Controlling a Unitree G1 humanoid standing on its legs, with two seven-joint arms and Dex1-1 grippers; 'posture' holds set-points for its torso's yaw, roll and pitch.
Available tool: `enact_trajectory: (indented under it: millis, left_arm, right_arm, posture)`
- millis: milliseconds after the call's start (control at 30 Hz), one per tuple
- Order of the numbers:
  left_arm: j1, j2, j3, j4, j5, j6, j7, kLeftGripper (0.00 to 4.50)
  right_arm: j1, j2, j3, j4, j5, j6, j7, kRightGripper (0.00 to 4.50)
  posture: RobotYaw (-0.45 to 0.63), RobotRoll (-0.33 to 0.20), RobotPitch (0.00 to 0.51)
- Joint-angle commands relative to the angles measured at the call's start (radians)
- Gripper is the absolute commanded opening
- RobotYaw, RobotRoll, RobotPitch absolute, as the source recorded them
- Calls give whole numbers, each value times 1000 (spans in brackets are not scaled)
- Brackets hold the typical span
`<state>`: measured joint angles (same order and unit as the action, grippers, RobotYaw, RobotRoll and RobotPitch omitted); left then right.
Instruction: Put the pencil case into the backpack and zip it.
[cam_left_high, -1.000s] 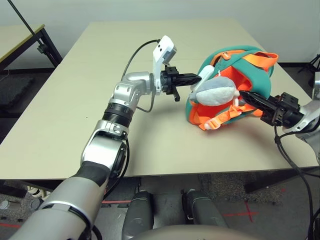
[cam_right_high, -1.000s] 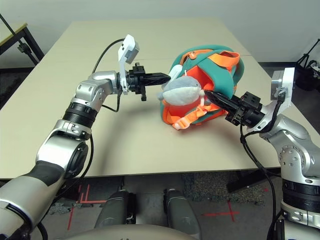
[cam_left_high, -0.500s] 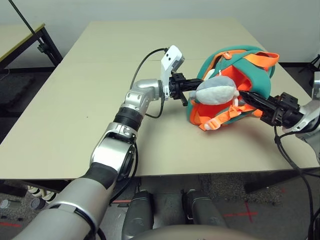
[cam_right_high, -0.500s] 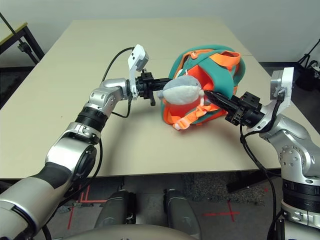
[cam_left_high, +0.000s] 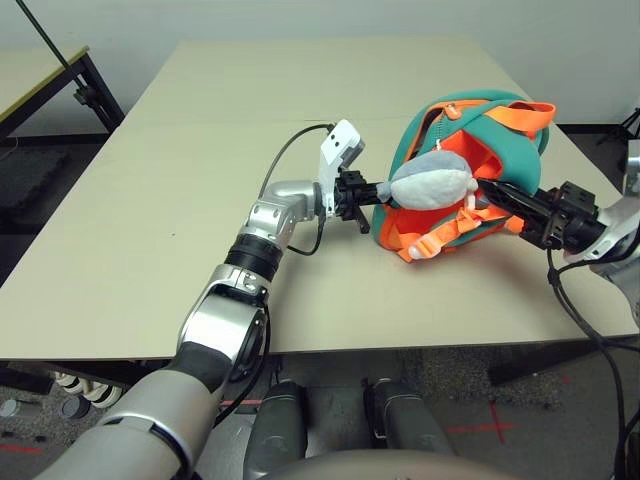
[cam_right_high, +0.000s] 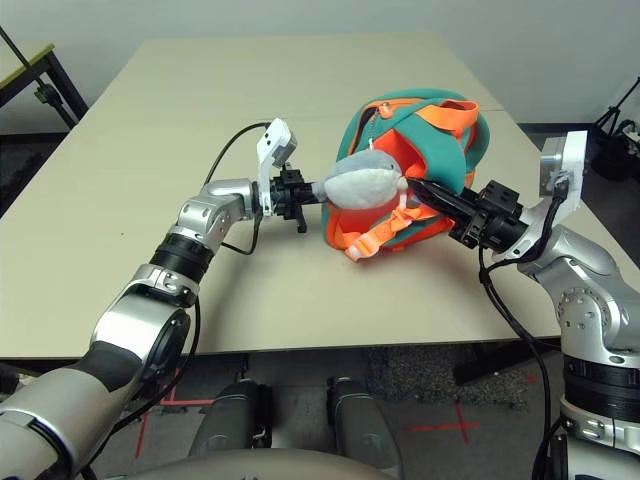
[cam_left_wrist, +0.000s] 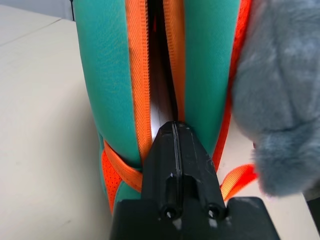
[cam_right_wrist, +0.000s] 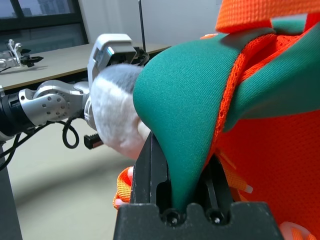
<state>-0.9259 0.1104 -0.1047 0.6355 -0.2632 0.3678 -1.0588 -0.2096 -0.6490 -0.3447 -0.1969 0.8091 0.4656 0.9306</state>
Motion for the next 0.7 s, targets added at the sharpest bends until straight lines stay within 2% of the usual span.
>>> enact_trajectory:
  millis: [33, 133, 267, 333, 500, 700]
  left_arm:
    - [-32, 42, 49, -97, -58, 77, -3, 906]
    - [-50, 93, 75, -183, -91, 139, -11, 2095]
    - [-56, 192, 55, -314, -79, 165, -25, 3578]
    - [-65, 216, 69, -360, -102, 195, -17, 4417]
    - [-76, 242, 85, -472, -173, 288, -15, 4500]
    - [-42, 247, 19, -581, -212, 372, -32, 4500]
  right_arm:
    - [-21, -1, 9, -8, 6, -7, 18, 64]
    - [-25, -1, 12, 0, 2, -10, 22, 64]
    - [-30, 1, 17, 3, -2, -15, 27, 64]
    - [-35, 2, 20, 8, -5, -15, 30, 64]
    - [-41, 2, 27, 19, -16, -17, 38, 64]
    - [-49, 5, 35, 25, -26, -17, 45, 64]
  posture:
    - [-7, 0, 77]
    - [-1, 0, 70]
    - [5, 0, 59]
    - [12, 0, 60]
    - [19, 0, 62]
    - [15, 0, 64]
